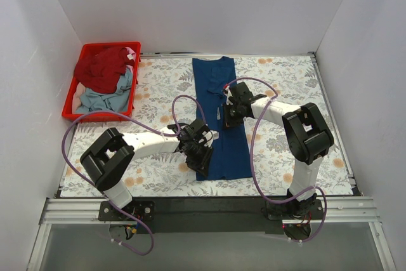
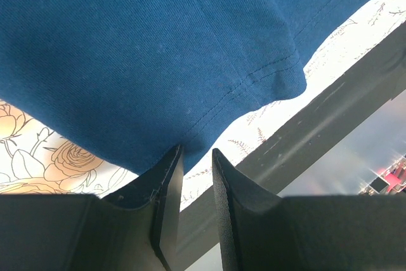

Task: Fold and stack the t-shirts
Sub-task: Fold the tshirt

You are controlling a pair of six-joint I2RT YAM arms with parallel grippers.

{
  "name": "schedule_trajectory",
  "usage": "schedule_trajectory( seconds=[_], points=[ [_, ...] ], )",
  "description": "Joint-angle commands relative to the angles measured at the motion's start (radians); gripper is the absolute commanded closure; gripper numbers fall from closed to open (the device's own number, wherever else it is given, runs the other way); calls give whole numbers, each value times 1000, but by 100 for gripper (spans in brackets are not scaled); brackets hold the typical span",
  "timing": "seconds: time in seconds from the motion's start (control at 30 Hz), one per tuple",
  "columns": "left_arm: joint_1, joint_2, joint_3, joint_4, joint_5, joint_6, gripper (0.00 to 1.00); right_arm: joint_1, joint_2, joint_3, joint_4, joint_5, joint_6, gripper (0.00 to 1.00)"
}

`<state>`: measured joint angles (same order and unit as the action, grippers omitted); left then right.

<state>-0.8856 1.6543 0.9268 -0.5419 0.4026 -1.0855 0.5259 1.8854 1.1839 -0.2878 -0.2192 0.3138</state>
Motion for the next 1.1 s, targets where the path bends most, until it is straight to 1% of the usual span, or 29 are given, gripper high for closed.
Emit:
schedule_trajectory(
  seconds=[0.0,0.03,0.67,0.73,0.77,0.8,0.83,0.97,1.07],
  points=[
    [-3,-10,14,-3,18,6,76,6,4,37,10,-22,1,96],
    [-4,-11,14,-3,18,6,76,8,1,36,10,-22,1,99],
    [-4,-13,14,-12,21,1,77,14,-40,23,7,-60,24,98],
    [-4,-17,14,-15,18,1,77,13,-48,17,7,-80,21,95],
    [-4,-22,12,-16,18,-2,78,14,-57,14,7,-89,15,90],
    [-3,-25,10,-16,13,-2,77,13,-63,13,4,-98,7,88],
    [-3,-33,10,-16,12,-4,78,14,-71,8,4,-97,4,83],
    [-4,-67,6,-16,-10,-13,81,-21,-118,-6,2,-101,-12,72],
    [-4,-111,1,-13,-51,-24,81,-59,-138,-9,9,-97,-28,69]
  ],
)
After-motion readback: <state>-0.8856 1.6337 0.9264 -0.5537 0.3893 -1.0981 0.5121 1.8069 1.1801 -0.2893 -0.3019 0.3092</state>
